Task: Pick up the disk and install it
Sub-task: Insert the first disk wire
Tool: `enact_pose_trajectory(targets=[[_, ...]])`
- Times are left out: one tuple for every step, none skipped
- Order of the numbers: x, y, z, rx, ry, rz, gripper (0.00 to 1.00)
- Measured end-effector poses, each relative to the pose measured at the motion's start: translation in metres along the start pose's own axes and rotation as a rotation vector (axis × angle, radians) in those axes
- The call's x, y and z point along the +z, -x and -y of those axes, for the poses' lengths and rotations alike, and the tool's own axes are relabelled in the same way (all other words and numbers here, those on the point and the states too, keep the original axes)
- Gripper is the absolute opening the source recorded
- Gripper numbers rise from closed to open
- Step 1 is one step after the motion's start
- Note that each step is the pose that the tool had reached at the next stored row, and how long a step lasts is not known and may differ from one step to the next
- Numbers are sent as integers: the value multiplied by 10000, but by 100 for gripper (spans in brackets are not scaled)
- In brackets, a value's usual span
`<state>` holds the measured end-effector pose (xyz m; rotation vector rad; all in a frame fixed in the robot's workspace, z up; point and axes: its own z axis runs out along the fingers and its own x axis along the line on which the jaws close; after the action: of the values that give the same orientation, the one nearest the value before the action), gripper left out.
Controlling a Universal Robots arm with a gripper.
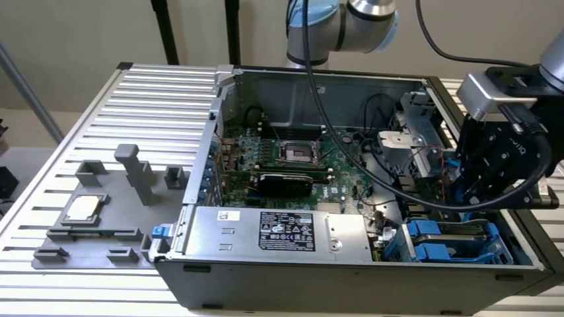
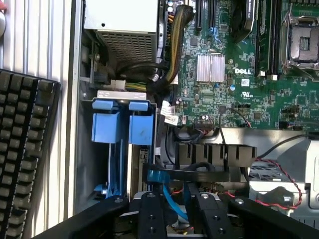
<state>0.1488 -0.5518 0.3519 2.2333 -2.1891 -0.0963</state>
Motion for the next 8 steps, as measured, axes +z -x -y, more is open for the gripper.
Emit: enact_pose_trajectory(targets=[[1,0,-31,-3,-5,7,31],[1,-4,-52,-5,-23,19,31],[1,-12,-63,-5,-35,39,31],[0,-27,-64,-6,-37,63,31],[-2,-49,-64,-9,-38,88,31],[-3,-73,-64,-11,-39,124,31],[-4,-96,-65,-13,-39,167,31],[-5,-118,-65,-14,-40,209,31]])
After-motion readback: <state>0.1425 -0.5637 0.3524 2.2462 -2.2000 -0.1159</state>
